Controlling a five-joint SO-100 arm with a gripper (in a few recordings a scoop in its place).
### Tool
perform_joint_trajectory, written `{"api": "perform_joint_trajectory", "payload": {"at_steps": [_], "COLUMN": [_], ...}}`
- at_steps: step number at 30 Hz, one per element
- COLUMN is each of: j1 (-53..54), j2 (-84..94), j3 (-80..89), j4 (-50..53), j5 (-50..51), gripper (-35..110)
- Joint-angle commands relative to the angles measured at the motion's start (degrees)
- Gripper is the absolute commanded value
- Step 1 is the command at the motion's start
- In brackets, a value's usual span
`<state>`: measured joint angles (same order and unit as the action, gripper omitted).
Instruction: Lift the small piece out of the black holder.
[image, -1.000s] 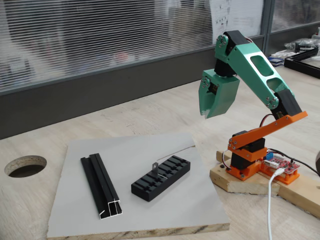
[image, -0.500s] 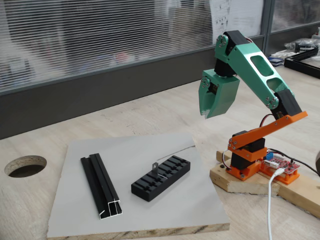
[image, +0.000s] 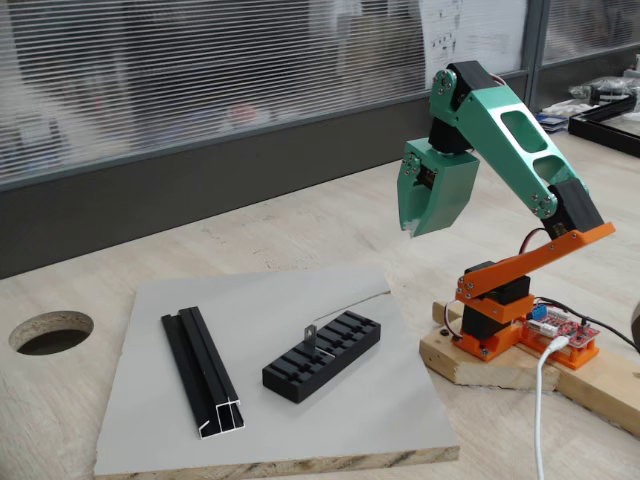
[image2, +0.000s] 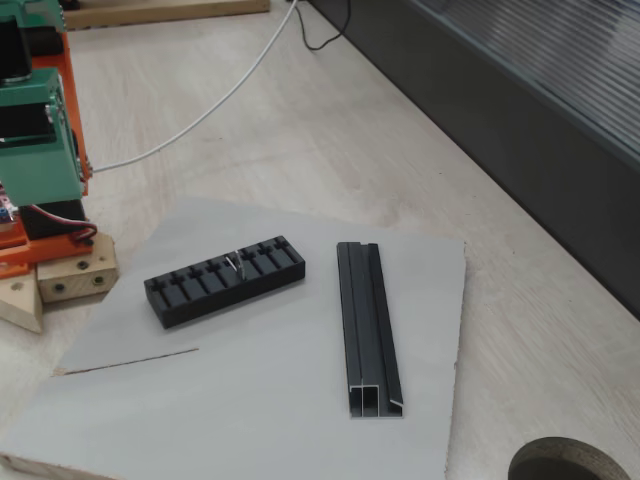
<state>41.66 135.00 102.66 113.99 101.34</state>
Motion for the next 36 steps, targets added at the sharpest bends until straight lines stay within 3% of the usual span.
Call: {"api": "perform_joint_trajectory", "payload": {"at_steps": [1,22,28,36], "j1": [1.1,-0.4,-10.0,-11.3], "j2": [3.6,3.6,3.5,-0.1], "j3": [-0.2,-0.3,-0.3,-1.1], "j4": [1.3,1.1,1.1,1.0], "j5": [0.2,-0.7,-9.6,-19.2], "gripper": [13,14,14,14]}}
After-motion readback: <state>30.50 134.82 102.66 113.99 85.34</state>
